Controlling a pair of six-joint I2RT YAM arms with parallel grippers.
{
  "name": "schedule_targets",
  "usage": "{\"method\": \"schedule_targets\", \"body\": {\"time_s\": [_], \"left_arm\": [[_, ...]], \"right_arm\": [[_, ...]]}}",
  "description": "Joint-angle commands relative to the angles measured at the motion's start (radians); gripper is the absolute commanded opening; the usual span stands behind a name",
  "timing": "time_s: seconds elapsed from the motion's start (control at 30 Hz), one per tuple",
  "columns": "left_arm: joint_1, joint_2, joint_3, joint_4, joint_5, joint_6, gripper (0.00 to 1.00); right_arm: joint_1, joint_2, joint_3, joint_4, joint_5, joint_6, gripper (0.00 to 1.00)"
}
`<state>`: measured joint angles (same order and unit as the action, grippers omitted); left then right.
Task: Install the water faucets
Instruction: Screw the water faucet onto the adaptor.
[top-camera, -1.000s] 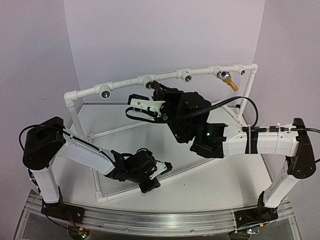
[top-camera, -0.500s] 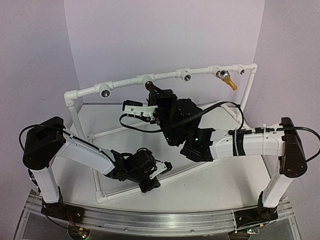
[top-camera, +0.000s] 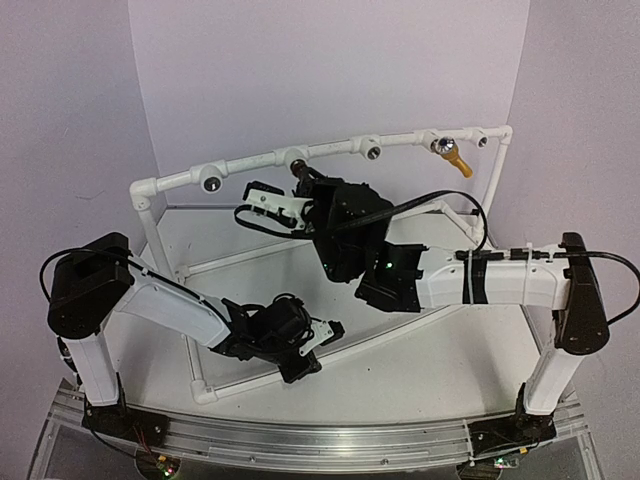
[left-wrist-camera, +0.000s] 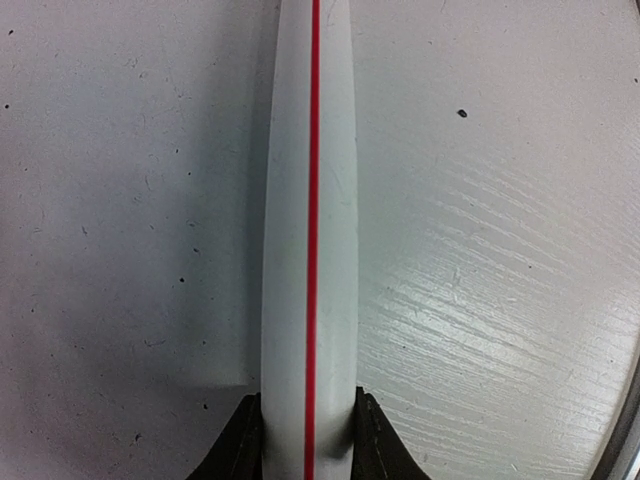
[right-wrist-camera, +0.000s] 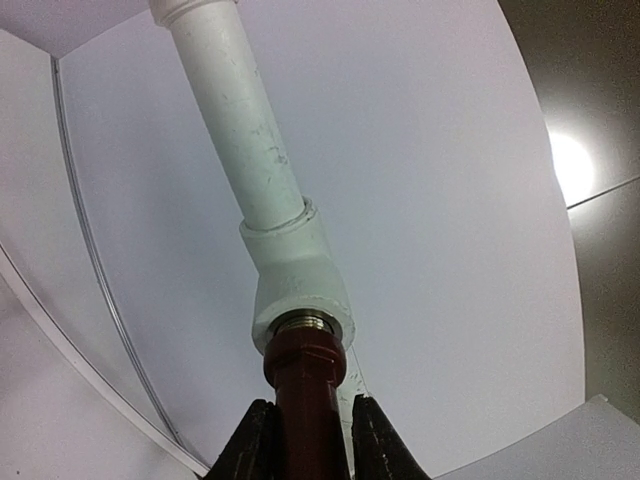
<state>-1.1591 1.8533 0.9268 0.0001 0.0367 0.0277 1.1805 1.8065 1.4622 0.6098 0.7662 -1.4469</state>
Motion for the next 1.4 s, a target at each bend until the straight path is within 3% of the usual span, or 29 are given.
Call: {"method": "schedule_targets", "body": {"time_s": [0.0,0.43,0.83,1.37], "left_arm": [[-0.023,0.096,-0.009,-0.005,0.080,0.015,0.00],[-0.047,0.136,0.014,-0.005,0.085,0.032,0.00],[-0.059,0.141,0.024,-0.022,0.089,0.035,0.00],[-0.065,0.162,0.036,-0.033,0.106,0.039,0.00]], "right_arm": [[-0.022,-0.009,0.060,0.018,0.003,0.189,0.00],[-0.026,-0.068,-0.013,0.029,-0.034,0.451,0.00],[-0.037,-0.048,-0.010,0.045,-0.063,0.559,0.00],[-0.077,-0.062,0.011,-0.055,-0.157,0.977,0.00]]}}
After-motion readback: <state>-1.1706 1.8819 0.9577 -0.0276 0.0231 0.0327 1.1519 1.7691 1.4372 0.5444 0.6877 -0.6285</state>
